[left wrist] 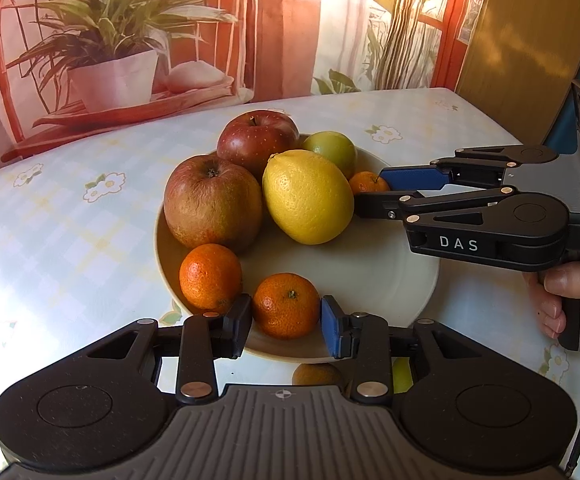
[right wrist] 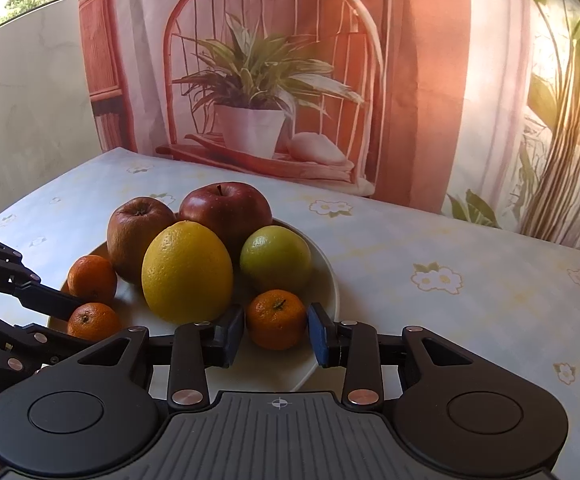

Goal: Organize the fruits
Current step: 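Withdraw both tools from the plate toward the remaining fruit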

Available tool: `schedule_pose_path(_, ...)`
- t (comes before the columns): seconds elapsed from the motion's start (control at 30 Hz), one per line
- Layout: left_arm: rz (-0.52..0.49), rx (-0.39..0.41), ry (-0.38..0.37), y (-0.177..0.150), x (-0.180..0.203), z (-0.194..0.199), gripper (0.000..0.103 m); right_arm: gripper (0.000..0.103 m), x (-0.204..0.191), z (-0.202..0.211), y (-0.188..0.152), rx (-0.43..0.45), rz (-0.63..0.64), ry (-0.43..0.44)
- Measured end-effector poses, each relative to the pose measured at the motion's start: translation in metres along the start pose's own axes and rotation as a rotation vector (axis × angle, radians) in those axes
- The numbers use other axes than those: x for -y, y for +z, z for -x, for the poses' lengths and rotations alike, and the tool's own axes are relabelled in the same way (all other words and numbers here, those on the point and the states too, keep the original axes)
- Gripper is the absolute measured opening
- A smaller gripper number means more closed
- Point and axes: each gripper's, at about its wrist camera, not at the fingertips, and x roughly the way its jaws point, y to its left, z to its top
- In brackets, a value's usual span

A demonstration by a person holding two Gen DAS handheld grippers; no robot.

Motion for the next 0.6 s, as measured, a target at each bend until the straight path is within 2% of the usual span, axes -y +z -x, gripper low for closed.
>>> schedule_pose_path(0.27,-0.032,0.008,0.026,-0.003,0.002,0.005,0.04,0.037,0.003,0.016,0.002,0.028,-0.017,-0.007)
schedule_pose_path(0.6,0.031,0.025,0.017,-0.004,-0.004,0.016,0.04,0.038,0.0,0.047,-0.005,0.058,-0.047,0.007)
